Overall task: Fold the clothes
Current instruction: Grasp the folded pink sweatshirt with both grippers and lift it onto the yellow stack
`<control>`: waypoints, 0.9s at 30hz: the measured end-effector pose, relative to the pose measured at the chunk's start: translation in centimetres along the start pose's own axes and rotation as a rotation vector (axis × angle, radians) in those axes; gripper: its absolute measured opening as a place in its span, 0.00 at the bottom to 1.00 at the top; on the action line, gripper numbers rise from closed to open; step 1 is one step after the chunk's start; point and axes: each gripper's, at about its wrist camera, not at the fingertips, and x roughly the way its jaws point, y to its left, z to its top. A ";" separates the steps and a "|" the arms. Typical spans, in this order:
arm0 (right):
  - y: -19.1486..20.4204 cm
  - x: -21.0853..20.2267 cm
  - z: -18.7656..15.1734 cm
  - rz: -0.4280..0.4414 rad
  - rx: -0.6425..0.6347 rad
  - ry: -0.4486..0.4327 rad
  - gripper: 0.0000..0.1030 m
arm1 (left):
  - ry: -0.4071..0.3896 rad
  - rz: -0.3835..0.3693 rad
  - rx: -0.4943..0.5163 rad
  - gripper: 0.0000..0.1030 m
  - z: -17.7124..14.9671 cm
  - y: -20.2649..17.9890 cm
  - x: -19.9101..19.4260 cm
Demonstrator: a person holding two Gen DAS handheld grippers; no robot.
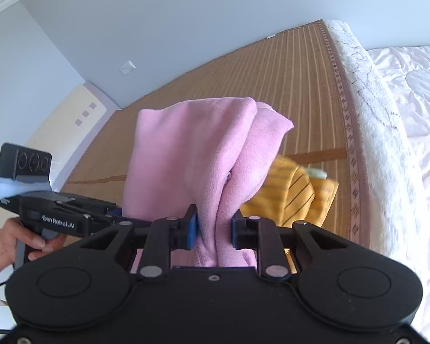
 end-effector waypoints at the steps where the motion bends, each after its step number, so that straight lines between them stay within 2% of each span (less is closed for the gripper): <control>1: -1.0 0.9 0.4 0.002 0.025 0.007 0.23 | 0.004 0.003 -0.016 0.37 0.4 1.3 0.6; 5: -3.9 4.5 0.0 -0.019 0.068 0.032 0.23 | 0.028 0.022 -0.016 0.39 0.2 3.8 3.8; 8: -6.0 6.4 -0.9 -0.030 0.127 0.065 0.24 | 0.008 -0.012 -0.050 0.47 -0.5 5.5 4.6; 10: -6.8 6.8 -1.8 -0.031 0.135 0.049 0.28 | -0.018 -0.007 -0.058 0.65 -1.3 6.5 4.5; 13: -7.7 6.4 -2.7 -0.032 0.154 0.023 0.49 | -0.035 -0.005 -0.055 0.67 -3.0 7.1 3.3; 15: -7.8 5.3 -3.1 -0.030 0.145 0.016 0.50 | -0.049 0.035 -0.050 0.67 -3.6 7.1 1.9; 17: -6.8 3.0 -3.5 -0.063 0.082 -0.012 0.52 | -0.082 0.083 -0.052 0.67 -4.2 6.8 0.3; 19: -5.2 0.6 -4.4 -0.100 0.008 -0.041 0.54 | -0.114 0.118 0.003 0.67 -4.6 5.6 -0.7; 21: -3.6 -1.5 -5.4 -0.110 -0.057 -0.073 0.50 | -0.136 0.129 0.096 0.67 -5.5 3.4 -2.4; 22: -2.7 -2.3 -6.0 -0.090 -0.083 -0.094 0.40 | -0.149 0.126 0.137 0.67 -6.1 2.4 -2.9; 23: -1.7 -2.9 -6.5 -0.059 -0.110 -0.102 0.37 | -0.154 0.121 0.171 0.67 -6.3 1.3 -2.8; 25: 0.0 -2.9 -7.4 -0.023 -0.156 -0.104 0.34 | -0.124 0.124 0.228 0.67 -6.6 -0.4 -1.6; 27: 0.9 -1.5 -7.7 -0.024 -0.194 -0.093 0.34 | -0.073 0.180 0.280 0.67 -6.9 -1.2 0.6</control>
